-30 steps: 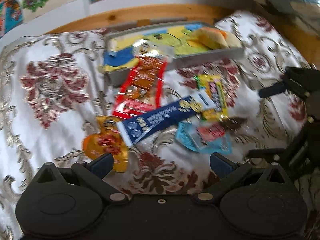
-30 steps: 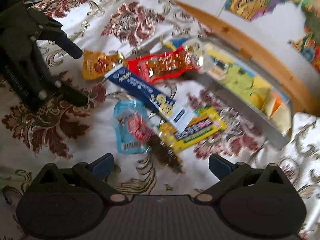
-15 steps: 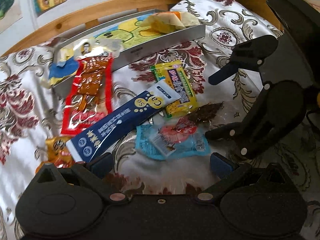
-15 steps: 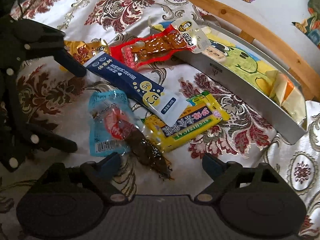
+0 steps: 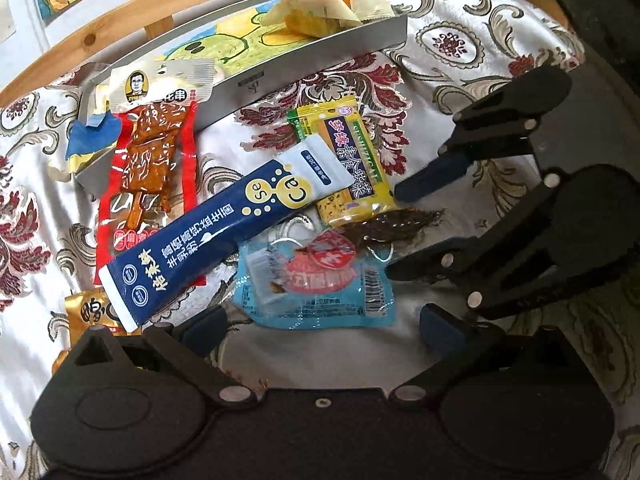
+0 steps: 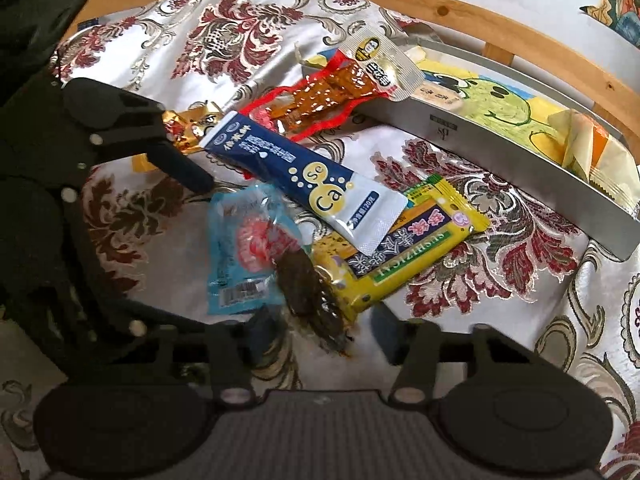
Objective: Organize snacks
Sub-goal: 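Grasp the small brown meat packet with the right tool while the left tool grasps the blue fish packet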
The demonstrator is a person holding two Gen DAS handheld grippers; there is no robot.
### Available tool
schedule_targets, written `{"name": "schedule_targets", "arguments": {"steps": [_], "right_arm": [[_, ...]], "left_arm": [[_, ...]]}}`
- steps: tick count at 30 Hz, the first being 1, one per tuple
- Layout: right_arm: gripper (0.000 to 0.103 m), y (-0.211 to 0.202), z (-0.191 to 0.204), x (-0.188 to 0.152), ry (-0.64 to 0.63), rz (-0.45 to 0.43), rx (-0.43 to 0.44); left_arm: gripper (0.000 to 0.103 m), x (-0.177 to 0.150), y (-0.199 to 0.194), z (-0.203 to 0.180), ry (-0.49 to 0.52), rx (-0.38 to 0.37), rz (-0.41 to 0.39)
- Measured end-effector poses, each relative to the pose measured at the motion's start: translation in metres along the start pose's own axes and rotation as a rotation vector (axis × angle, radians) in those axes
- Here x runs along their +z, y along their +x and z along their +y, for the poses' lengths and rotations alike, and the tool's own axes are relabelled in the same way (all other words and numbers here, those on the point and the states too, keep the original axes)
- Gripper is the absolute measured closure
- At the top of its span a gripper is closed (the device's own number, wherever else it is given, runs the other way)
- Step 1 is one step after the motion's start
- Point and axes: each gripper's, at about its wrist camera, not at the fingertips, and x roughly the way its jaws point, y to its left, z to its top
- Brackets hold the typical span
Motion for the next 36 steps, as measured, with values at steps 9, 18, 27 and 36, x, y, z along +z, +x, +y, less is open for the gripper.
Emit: {"name": "schedule_targets", "arguments": {"steps": [9,18,27,36], "right_arm": [[0.054,-0.019,-0.012,-0.004,0.069,0.032,-0.053],[0.049,-0.023,-0.023,-0.010,0.090,0.028,-0.065],[0.039,-0.006,-0.023,-0.007,0.071,-0.019,-0.063],[0.054,-0.002,-0.017,-0.005,0.045,-0.018,-0.057]], "left_arm": [[0.001,0.009,-0.005,-0.009,0.048,0.043,0.028],[0.001,0.023,0.008,-0.008,0.030,-0.061,0.028],[0.001,0.021,0.026,0.007,-0.080,-0.051,0.015],[0.016,0.015,0.018,0.017,-0.072,-0.061,-0.020]]}}
